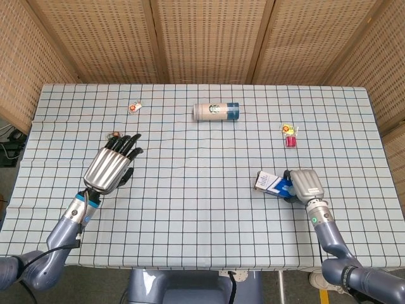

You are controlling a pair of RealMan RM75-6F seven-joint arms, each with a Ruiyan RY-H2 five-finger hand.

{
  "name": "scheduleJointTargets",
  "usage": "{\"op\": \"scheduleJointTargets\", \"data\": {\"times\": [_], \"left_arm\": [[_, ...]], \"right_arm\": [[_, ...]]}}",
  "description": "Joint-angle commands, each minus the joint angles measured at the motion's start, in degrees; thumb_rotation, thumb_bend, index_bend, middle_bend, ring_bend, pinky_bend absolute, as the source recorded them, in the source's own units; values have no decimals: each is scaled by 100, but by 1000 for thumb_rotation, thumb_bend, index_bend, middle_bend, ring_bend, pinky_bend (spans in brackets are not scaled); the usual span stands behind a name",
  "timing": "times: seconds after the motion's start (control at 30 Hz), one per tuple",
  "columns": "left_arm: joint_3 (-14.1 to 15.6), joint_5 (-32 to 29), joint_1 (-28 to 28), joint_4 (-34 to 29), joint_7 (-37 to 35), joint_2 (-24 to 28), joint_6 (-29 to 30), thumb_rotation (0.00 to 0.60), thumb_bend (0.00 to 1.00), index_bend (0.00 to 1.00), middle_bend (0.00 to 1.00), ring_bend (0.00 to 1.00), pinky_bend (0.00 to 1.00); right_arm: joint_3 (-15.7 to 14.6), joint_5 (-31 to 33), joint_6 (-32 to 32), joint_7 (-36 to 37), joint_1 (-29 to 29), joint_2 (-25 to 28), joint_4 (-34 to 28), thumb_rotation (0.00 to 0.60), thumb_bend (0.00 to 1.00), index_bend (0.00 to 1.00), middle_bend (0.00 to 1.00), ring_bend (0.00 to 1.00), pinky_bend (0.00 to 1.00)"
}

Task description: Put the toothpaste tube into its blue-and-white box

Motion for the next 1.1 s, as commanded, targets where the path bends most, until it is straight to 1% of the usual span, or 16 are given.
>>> {"op": "scheduleJointTargets", "data": {"times": [0.03, 0.07, 0.1, 0.13, 0.17, 0.2, 0.3, 0.37, 0.47, 0.5, 0.6, 0.77, 0.83, 1.0, 1.1], "left_arm": [[51, 143, 252, 143, -146, -74, 76, 600, 427, 297, 102, 147, 161], [42, 169, 310, 166, -182, -79, 92, 600, 427, 296, 102, 147, 141], [28, 204, 385, 197, -224, -89, 118, 600, 427, 292, 101, 147, 114], [19, 230, 441, 216, -256, -97, 135, 600, 426, 287, 97, 143, 95], [11, 254, 493, 226, -285, -101, 146, 600, 424, 275, 85, 129, 65], [0, 272, 548, 229, -315, -104, 162, 600, 422, 260, 69, 107, 39], [-5, 343, 764, 207, -384, -95, 269, 600, 415, 205, 28, 41, 2], [27, 401, 946, 131, -407, -63, 380, 600, 409, 174, 7, 9, 0], [104, 553, 1264, 32, -423, -52, 654, 600, 383, 151, 0, 0, 0], [169, 655, 1438, 22, -440, -65, 826, 600, 372, 144, 0, 0, 0], [313, 921, 1838, 50, -562, -133, 1181, 600, 364, 128, 0, 0, 0], [508, 1291, 2308, 306, -769, -243, 1492, 600, 364, 123, 0, 0, 0], [617, 1393, 2576, 466, -916, -279, 1603, 600, 364, 123, 0, 0, 0], [837, 1621, 3011, 788, -1163, -310, 1706, 600, 364, 115, 0, 0, 0], [895, 1769, 3212, 937, -1229, -321, 1777, 600, 364, 108, 0, 0, 0]], "right_arm": [[-100, 397, -368, -371, 13, -65, 46, 600, 289, 582, 363, 340, 329], [-109, 521, -452, -472, 31, -50, 4, 600, 261, 469, 233, 198, 186], [-115, 659, -498, -613, 49, -30, -49, 600, 238, 342, 114, 84, 79], [-108, 739, -459, -718, 53, -33, -82, 600, 226, 263, 56, 34, 35], [-95, 777, -382, -794, 46, -48, -113, 600, 212, 165, 6, 1, 3], [-79, 762, -276, -833, 32, -64, -138, 600, 204, 97, 0, 0, 0], [-54, 464, 254, -857, -86, -84, -213, 600, 197, 22, 0, 0, 0], [-51, 191, 621, -781, -201, -21, -330, 600, 196, 7, 0, 0, 0], [-106, -230, 1097, -598, -412, 159, -593, 600, 194, 2, 0, 0, 0], [-157, -438, 1343, -527, -531, 261, -733, 600, 194, 1, 0, 0, 0], [-322, -894, 1814, -365, -808, 491, -1045, 600, 194, 0, 0, 0, 0], [-560, -1423, 2285, -257, -1129, 702, -1321, 600, 194, 0, 0, 0, 0], [-730, -1712, 2516, -276, -1313, 789, -1432, 600, 194, 0, 0, 0, 0], [-1026, -2210, 2901, -188, -1665, 796, -1396, 600, 193, 0, 0, 0, 0], [-1133, -2441, 3084, -42, -1841, 752, -1278, 600, 193, 0, 0, 0, 0]]}}
